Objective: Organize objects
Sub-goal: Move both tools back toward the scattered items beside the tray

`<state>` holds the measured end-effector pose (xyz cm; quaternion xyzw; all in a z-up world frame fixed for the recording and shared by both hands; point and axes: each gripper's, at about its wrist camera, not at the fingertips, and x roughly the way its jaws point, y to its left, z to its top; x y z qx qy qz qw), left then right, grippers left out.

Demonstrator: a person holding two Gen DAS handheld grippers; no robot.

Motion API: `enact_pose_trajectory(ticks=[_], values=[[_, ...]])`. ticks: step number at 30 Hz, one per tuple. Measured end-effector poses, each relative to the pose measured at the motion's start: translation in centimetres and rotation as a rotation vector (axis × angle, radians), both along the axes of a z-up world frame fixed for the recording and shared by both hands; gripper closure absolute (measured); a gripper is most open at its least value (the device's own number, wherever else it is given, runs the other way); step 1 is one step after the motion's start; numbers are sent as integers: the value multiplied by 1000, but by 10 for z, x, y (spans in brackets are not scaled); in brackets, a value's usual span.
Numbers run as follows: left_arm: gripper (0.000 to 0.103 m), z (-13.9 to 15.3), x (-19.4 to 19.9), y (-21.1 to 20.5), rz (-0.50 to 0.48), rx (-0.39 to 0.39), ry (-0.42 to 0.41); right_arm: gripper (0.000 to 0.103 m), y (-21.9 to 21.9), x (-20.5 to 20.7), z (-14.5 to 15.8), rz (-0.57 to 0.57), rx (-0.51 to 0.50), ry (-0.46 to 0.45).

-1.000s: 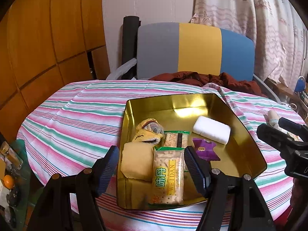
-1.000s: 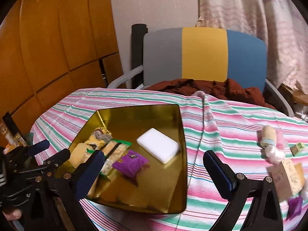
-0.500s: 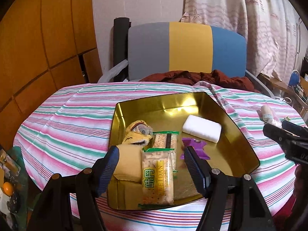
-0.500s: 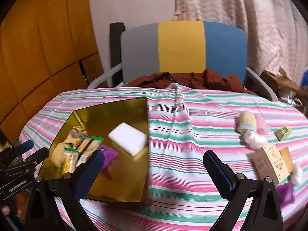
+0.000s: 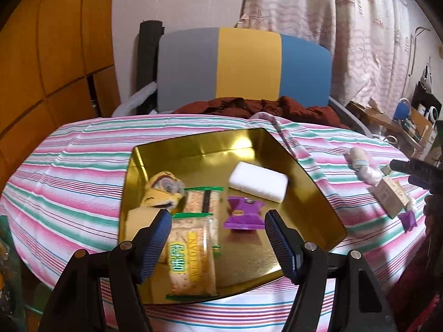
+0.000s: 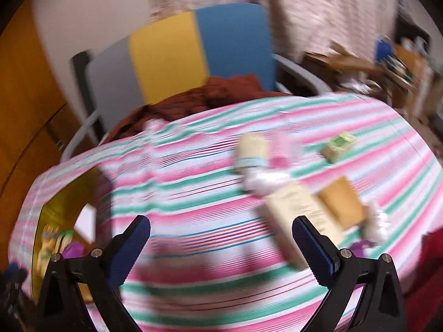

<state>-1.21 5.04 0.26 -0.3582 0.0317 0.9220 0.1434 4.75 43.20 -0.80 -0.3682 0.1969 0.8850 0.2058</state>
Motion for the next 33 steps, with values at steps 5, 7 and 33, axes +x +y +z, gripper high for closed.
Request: enact_pose_trajectory(ticks=[5,7,33], values=[[32,-1,0,12,-38,14,-13,0,69,8,-12,-89,-147,-15],[32,1,1,19,-56,7,-11,0,84,7,-19,-113,-183,-13],[32,12,6,171,-443,17,-49,0,99,30,-15,-155,-321,180]])
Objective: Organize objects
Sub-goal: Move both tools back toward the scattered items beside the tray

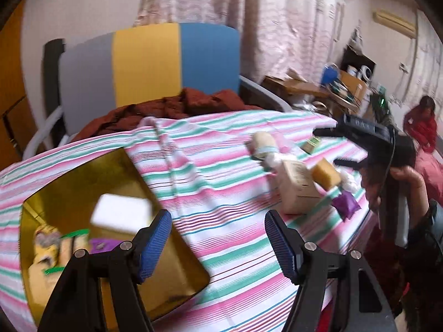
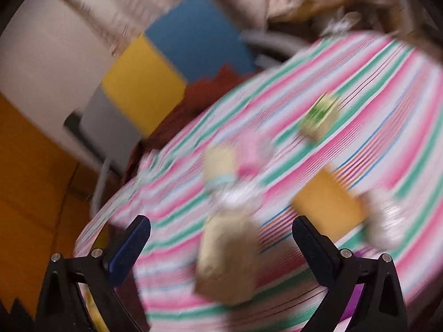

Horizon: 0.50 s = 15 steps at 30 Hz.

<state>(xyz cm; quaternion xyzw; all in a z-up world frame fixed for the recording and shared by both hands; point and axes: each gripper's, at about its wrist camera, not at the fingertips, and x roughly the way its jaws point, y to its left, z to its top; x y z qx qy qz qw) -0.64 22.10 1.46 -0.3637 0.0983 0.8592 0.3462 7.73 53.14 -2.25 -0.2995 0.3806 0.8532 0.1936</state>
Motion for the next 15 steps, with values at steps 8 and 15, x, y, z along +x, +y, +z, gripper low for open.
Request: enact_pose_trajectory(ticks=[8,15], values=[[32,-14,-1,76,-132,-50,-21,0,31,38,-6,-210,-96,23],[22,-29,-15,135,-205,-72,-70,0,40,45,-10,-210,-140,16]])
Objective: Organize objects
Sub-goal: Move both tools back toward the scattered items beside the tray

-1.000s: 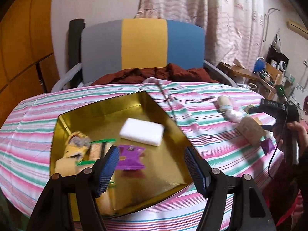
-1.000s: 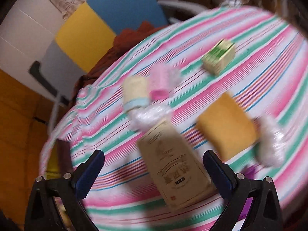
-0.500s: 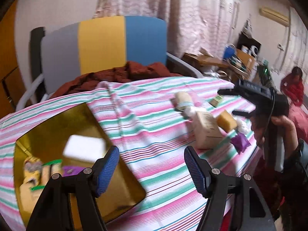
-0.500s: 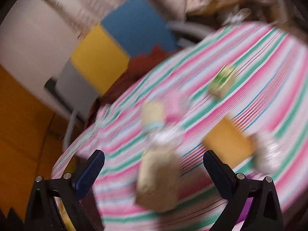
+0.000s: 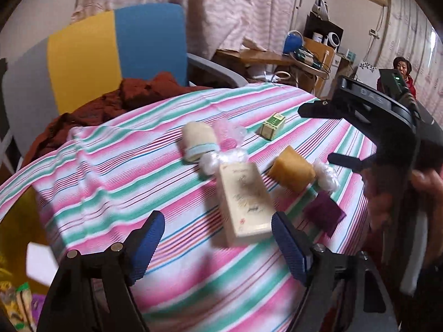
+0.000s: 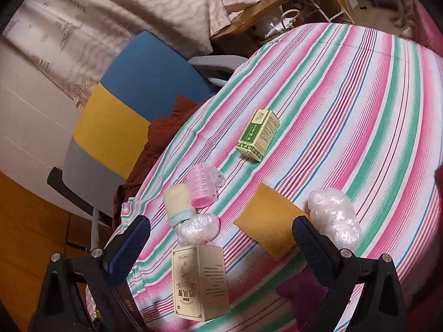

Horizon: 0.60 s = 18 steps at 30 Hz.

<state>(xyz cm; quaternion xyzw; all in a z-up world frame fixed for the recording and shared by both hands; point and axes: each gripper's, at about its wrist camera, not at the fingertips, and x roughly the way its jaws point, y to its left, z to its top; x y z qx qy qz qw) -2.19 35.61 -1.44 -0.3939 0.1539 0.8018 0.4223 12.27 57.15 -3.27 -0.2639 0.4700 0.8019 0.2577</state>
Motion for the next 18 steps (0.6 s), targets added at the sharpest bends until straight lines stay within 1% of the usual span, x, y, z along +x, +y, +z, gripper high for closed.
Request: enact_pose_trajectory(ticks=[5,7,9,11,12,14,15,16,18], values=[[19,-13,-9,37,-47,-38,-11,0,5,-1,-7,-18,-25,3],[19,-21,-11,50,-55,-61,-24,0,7,-1,-8,-22,-26,3],[19,-26,-10,62,-74,-66,-30,0,8,-3,-8,-21,-21,-9],[19,-37,-12,74,-77,-104,-30,0,8,-5,-8,-15,-14,-19],[21,-41,-13,77,-69,-118,-28,0,8,-7,-8,-13,-10,-27],[34,-50,-15,79,-52,-140,-31,0,9,-10,-8,-18,-1,-47],[48,-54,-17,76,-50,-146,-53,0,9,-12,-9,-13,1,-56],[51,-60,-20,72,-45,-156,-75,0,9,-15,-10,-2,0,-69],[51,-61,-20,61,-56,-137,-75,0,7,-21,-12,15,7,-102]])
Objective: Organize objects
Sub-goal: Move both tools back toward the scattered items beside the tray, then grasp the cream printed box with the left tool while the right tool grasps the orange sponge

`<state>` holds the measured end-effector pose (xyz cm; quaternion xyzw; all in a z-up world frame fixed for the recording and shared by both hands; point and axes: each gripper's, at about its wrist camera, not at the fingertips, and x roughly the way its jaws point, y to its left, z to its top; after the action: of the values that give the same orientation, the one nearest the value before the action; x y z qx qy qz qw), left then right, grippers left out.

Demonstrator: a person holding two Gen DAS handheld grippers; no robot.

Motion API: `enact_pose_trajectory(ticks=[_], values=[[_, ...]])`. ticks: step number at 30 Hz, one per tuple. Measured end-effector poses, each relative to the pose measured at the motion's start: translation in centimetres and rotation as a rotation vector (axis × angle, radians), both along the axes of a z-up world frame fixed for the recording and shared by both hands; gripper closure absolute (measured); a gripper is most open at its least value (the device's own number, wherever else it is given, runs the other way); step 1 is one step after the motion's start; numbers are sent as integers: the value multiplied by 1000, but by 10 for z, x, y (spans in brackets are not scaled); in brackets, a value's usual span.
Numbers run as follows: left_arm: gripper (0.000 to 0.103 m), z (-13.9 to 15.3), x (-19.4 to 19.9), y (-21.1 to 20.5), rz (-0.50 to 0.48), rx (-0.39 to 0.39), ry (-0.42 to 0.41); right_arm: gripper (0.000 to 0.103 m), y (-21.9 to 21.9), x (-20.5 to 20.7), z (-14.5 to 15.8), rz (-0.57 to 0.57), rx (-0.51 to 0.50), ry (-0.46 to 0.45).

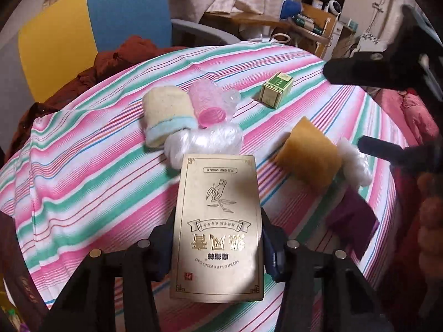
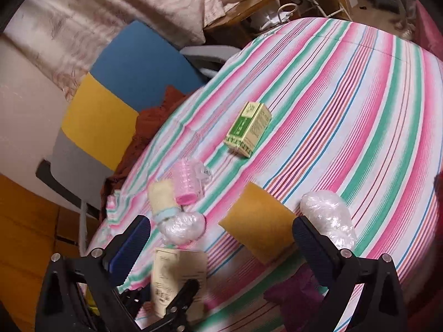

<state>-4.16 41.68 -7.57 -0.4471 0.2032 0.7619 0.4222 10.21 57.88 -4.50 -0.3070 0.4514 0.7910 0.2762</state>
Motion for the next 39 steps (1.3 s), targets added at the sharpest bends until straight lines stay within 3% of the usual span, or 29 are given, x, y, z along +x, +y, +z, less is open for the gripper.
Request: enact_pose_trajectory(ticks=[9,17,19,21,23,27,29,34,39], values=[[51,4,10,-58,68,38,-15,0,-5,-36,-10,78,172,-294],[51,2,29,-81,79,65,11,0,-18,-66,-29,211,332,-517],[51,0,32,-85,82,67,16,7,-20,-69,-34,229,358,-557],[51,-6,31,-85,85,51,4,32,-20,-71,-42,255,364,-608],[51,-15,26,-84,103,38,-34,32,-18,-68,-47,268,323,-620],[51,-14,29,-87,112,46,-19,41,-21,-65,-43,279,352,-623],[51,-13,29,-90,117,47,-15,42,-25,-66,-37,297,361,-578],[51,-11,34,-99,142,43,18,42,-63,-82,-20,450,499,-505],[51,10,43,-116,165,101,67,42,-110,-91,-12,581,675,-467]])
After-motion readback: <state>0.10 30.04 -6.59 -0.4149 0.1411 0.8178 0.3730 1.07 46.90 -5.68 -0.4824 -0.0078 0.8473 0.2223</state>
